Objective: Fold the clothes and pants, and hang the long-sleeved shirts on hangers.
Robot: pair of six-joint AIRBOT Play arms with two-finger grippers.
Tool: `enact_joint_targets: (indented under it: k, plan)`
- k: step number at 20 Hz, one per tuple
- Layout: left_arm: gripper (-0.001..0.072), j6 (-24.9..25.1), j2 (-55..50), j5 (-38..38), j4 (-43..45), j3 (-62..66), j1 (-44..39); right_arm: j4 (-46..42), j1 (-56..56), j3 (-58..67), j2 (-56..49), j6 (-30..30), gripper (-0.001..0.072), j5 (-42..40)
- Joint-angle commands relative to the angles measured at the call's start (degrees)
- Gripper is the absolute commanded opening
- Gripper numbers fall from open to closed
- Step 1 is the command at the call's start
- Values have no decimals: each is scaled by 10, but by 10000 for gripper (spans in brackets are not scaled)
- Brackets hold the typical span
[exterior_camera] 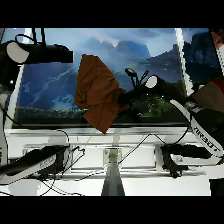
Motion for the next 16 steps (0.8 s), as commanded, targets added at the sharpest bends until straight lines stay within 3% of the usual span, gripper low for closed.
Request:
enact_joint_targets:
  k: [1,2,4,7,11,16]
  plan:
    - [8,0,-20,-2,0,0,1,1,37,-27,-1,0,241,-31]
    - [8,0,-24,-2,0,0,1,1,45,-27,-1,0,240,-44]
    - [8,0,-33,-2,0,0,1,1,49,-21,1,0,113,-66]
    - [8,0,-41,-1,1,0,1,-20,34,6,7,0,14,-55]
    - [8,0,-44,-1,1,0,1,-109,-6,24,79,0,13,24]
    - [18,0,-44,-1,14,0,1,-211,-111,24,287,45,13,149]
